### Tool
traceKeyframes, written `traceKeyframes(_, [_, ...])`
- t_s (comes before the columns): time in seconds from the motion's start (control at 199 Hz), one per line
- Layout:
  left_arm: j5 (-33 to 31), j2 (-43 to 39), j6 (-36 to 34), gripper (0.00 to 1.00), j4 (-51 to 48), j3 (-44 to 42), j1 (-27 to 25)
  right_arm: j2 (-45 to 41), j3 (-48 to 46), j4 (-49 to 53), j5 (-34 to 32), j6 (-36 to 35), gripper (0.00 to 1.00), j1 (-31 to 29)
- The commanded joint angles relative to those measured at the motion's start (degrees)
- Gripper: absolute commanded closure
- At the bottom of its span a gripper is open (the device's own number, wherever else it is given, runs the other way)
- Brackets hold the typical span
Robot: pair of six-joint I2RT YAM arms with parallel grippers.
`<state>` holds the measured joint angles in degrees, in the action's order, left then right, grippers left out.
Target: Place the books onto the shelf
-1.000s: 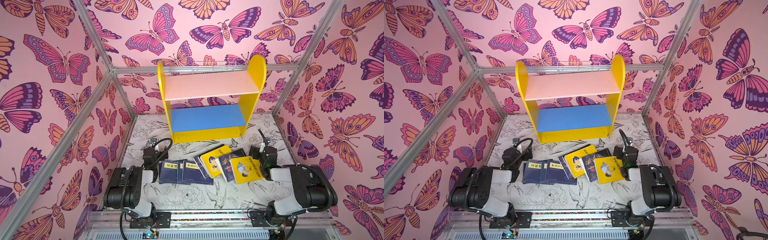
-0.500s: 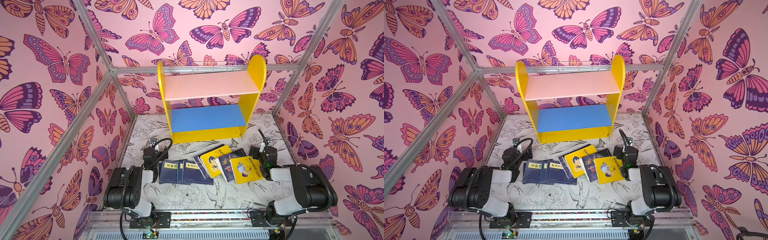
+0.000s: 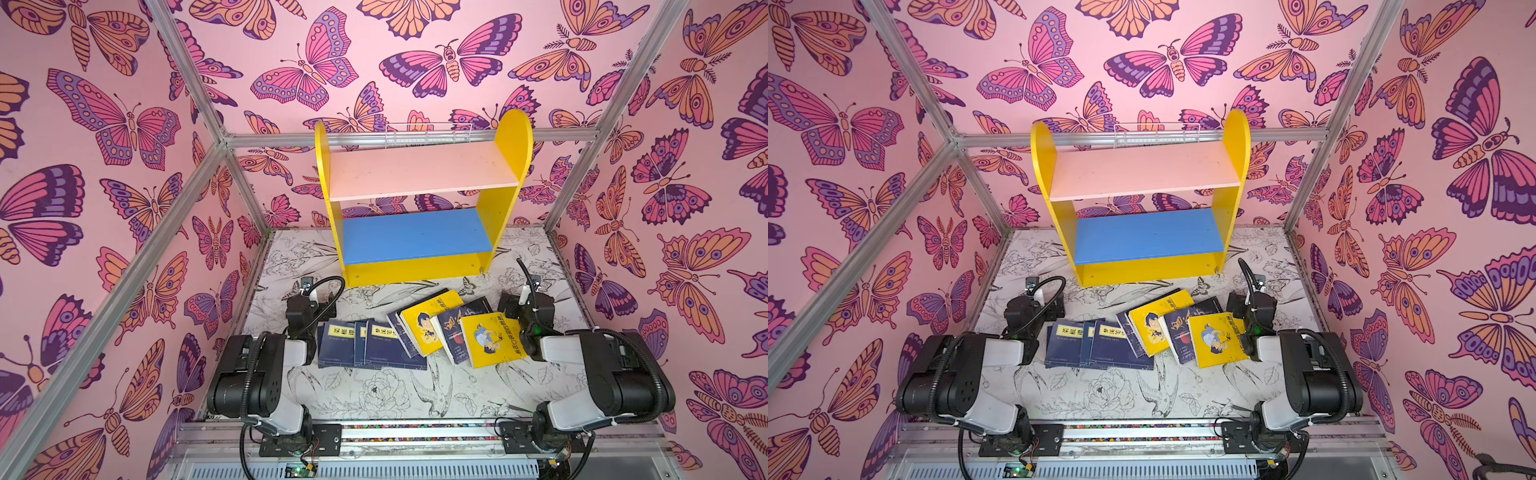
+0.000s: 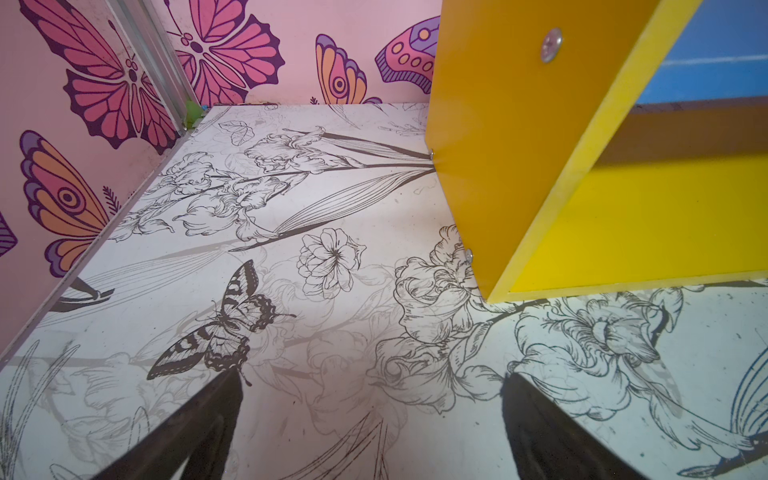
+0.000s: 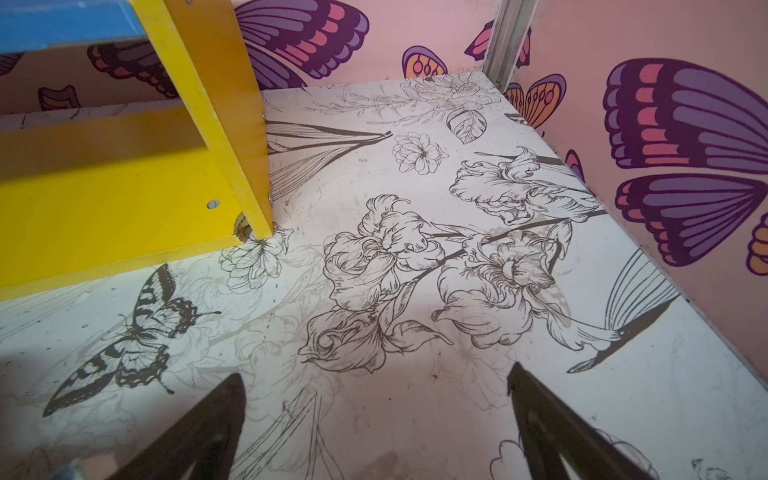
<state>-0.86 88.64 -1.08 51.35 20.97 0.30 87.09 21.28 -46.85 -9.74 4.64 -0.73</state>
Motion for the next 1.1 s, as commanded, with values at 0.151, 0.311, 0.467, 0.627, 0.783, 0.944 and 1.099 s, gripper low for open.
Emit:
traceKeyframes(0.151, [0.4,0.2,-0.5,0.01,1.1,0.0,-0.3,-1.0,1.1,-0.4,0.4,0.4,0.01,0.1])
traceKeyframes(0.311, [1.5,0.1,-0.1,0.01,0.5,0.4,0.3,-0.9,1.3,-0.1,2.2,0.2,0.01,0.8])
traceKeyframes(0.467, [-1.2,-3.8,-0.5,0.01,-7.3,2.9,-0.4,-1.0,0.8,-1.1,2.4,-0.1,0.01,0.7])
traceKeyframes(0.627, [-18.7,-14.1,13.4,0.01,-39.3,16.0,-1.4,-6.8,4.4,10.3,-4.3,2.4,0.0,0.7])
traceKeyframes(0.783, [-38.9,-21.6,21.1,0.01,-42.4,12.2,-12.5,-13.5,11.9,32.4,-12.2,13.9,0.09,0.3])
traceKeyframes(0.944, [-47.3,-21.4,30.1,0.01,-53.7,14.3,-25.9,-24.2,11.8,48.9,-15.6,31.2,0.11,-1.3])
traceKeyframes(1.099, [-42.2,-11.2,32.3,0.01,-53.7,21.0,-32.0,-30.2,12.7,67.3,-13.4,47.5,0.11,-2.5])
